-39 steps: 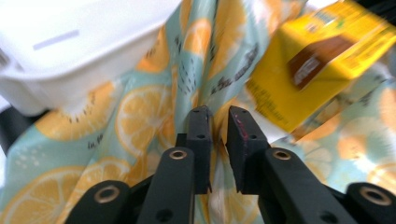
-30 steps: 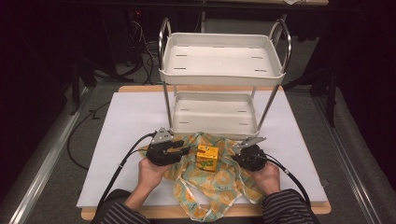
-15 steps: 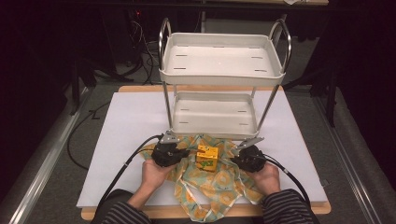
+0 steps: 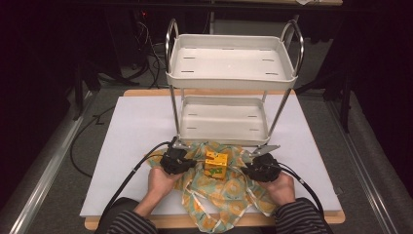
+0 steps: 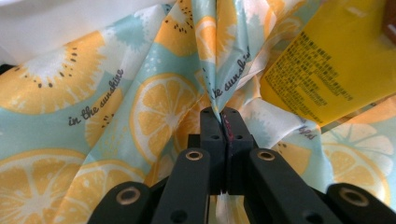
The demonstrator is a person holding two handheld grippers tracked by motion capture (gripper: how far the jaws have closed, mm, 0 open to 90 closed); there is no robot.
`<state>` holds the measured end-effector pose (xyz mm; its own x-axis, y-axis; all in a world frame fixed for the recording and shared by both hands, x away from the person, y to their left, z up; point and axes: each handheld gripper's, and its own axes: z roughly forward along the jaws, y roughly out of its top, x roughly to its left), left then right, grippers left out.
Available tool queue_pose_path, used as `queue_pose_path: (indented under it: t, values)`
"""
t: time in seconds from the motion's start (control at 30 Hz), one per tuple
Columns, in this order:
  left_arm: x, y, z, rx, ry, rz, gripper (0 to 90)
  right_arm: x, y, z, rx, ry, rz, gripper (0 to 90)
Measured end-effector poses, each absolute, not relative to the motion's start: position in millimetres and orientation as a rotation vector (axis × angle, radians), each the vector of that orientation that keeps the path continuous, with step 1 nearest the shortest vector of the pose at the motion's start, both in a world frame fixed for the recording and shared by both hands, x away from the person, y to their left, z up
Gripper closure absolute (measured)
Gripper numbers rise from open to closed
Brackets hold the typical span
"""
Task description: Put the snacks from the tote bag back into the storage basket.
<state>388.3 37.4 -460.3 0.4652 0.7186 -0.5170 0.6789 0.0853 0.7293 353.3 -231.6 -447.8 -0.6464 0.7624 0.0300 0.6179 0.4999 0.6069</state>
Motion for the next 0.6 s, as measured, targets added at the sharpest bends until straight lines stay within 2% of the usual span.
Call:
queue_pose_path:
  t: [0.13,0.37,0.6]
  values:
    - [388.1,36.7,-462.1,1.633,1.244,0.049,89.0,342.4,-234.9,-432.6,1.154,2.432,0.945,59.5]
    - [387.4,34.7,-464.1,1.646,1.248,0.058,89.0,335.8,-240.0,-407.9,1.129,2.307,1.092,48.9]
    - [387.4,33.9,-466.0,1.669,1.249,0.057,88.9,354.1,-226.5,-399.5,1.112,2.277,1.09,47.6]
